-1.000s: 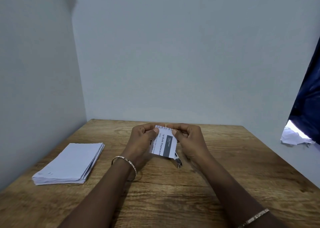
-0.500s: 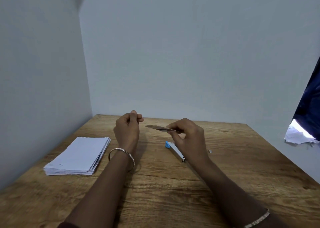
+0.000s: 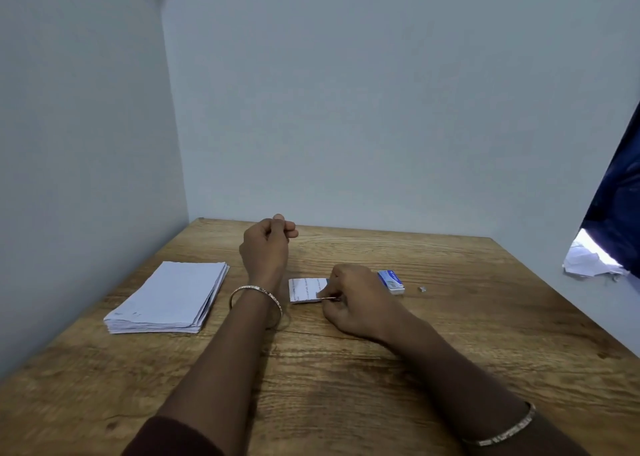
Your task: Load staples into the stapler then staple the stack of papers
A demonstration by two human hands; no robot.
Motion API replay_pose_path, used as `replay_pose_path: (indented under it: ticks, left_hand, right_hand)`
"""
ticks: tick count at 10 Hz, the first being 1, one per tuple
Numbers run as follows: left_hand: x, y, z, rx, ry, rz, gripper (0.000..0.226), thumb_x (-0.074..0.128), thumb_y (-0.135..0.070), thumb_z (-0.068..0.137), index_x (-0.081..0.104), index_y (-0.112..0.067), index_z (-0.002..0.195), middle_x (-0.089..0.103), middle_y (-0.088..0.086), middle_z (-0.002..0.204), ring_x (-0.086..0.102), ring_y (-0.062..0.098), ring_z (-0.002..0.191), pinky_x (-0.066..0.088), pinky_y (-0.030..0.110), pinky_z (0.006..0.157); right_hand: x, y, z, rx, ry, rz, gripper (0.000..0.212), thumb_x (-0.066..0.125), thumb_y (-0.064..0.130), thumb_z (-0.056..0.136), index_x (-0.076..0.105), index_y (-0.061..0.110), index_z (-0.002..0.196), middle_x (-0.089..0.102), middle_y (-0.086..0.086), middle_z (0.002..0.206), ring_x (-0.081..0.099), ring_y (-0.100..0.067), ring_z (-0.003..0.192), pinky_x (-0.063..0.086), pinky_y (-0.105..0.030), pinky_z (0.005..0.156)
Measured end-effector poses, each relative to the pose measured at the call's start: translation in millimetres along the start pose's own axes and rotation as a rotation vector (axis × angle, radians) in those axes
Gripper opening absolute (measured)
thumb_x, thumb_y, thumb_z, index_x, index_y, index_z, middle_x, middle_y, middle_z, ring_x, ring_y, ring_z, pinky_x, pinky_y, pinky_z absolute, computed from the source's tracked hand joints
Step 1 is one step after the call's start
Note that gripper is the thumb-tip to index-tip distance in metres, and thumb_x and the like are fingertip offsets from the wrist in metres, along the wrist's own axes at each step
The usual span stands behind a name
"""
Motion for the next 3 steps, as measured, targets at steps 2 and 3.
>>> replay_pose_path:
  ticks: [2,3]
  left_hand:
    - [5,3,-9,0.069,0.097,0.04,0.035,0.052,-0.031,0.099,0.075,-0.017,0.077,0.077,-0.002,0.075,0.071,0.015,0.082,0.054,0.038,0.09]
    - [5,4,-24,0.162,0.117,0.181,0.035,0.052,-0.031,0.099,0.074,-0.017,0.076,0.076,-0.004,0.073,0.07,0.009,0.076,0.055,0.033,0.08]
  right_hand:
    - [0,6,-6,0.003,-0.003,0.018,0.039,0.06,0.038,0.08,0.079,0.011,0.101,0.057,-0.001,0.077,0.05,-0.016,0.081,0.043,-0.031,0.071]
    - [-12,0,-15,0.116,-0.133,0.15,0.042,0.058,0.042,0.079,0.078,0.02,0.109,0.068,0.001,0.095,0.057,-0.014,0.096,0.047,-0.032,0.084]
Point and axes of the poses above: each hand's wrist, its own z-axis towards the middle knuckle, its own x-axis out of the palm, y = z × x, the point moved 4 cm from there along z, towards the middle knuckle
